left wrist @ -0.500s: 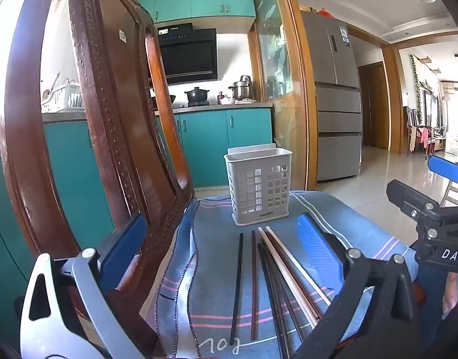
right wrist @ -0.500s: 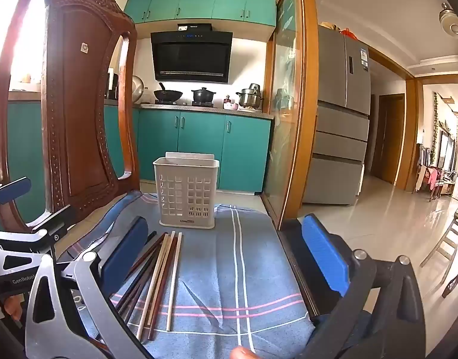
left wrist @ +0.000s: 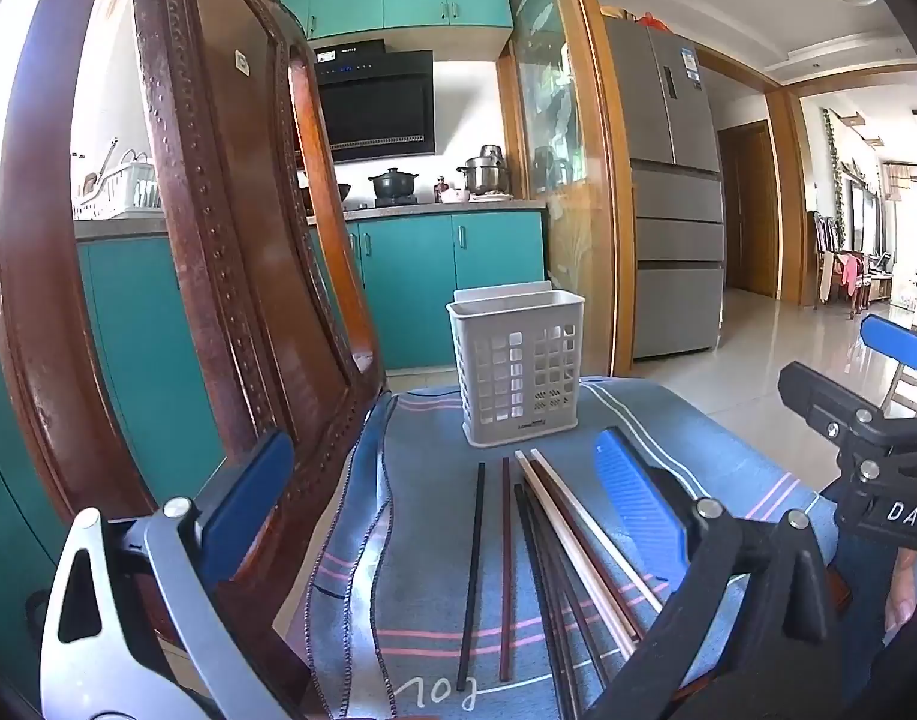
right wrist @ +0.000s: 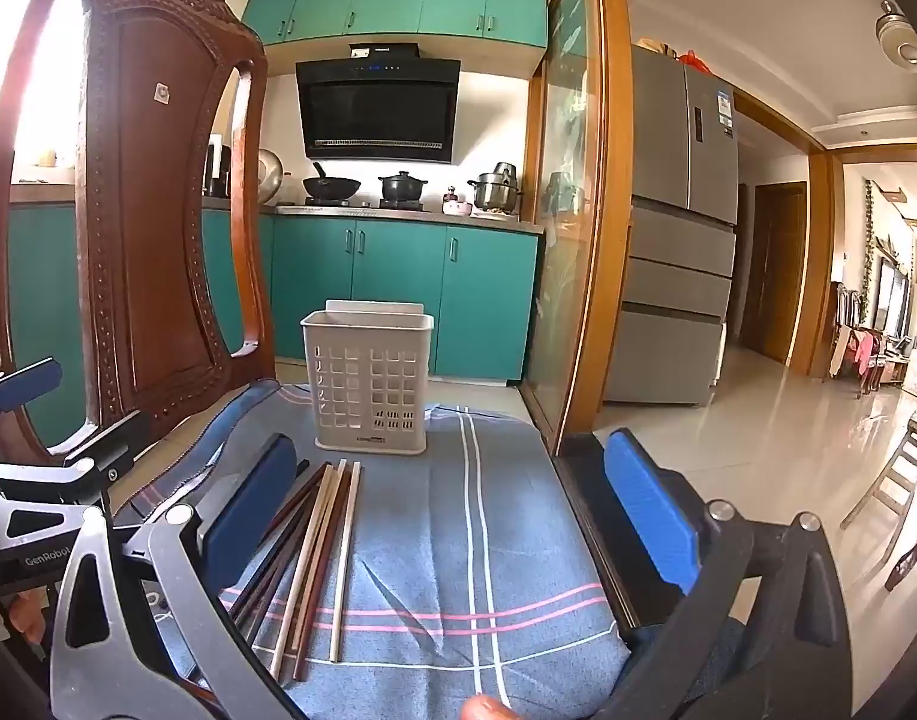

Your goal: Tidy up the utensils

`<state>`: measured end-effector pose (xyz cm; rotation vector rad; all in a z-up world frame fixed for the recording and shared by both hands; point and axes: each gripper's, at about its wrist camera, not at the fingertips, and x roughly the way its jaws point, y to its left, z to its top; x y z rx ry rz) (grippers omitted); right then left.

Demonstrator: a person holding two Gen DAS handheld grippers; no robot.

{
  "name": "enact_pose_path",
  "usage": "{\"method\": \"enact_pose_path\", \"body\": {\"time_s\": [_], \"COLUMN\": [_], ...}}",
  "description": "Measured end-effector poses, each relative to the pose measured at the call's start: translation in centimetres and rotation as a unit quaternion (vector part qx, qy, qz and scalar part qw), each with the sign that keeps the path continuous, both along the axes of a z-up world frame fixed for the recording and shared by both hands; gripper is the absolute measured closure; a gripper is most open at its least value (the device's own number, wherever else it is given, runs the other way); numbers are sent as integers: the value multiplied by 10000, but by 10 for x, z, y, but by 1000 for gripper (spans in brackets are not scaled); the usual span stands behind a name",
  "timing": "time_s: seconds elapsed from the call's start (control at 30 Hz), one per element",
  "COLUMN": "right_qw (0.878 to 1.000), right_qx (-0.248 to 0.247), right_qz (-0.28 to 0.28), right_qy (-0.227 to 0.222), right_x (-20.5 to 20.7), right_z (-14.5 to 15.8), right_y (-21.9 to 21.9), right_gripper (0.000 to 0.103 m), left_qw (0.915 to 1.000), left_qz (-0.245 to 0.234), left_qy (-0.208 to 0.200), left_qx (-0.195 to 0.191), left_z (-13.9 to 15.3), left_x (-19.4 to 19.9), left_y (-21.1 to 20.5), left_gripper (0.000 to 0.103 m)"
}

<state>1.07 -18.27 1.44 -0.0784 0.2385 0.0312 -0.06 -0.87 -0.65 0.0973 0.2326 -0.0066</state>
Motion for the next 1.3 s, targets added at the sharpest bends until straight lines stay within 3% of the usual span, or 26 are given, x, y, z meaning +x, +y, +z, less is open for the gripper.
{"method": "enact_pose_path", "body": {"time_s": [1.3], "right_qw": [10000], "right_qx": [6], "right_qz": [-36], "right_qy": [-20], "right_x": [-1], "right_z": [1], "right_y": [-1], "right_gripper": [3], "left_qw": [9999], "left_qz": [-20], "left_qy": [94], "left_qx": [-96], "left_z": [2], "left_x": [10], "left_y": [9], "left_gripper": [3]}}
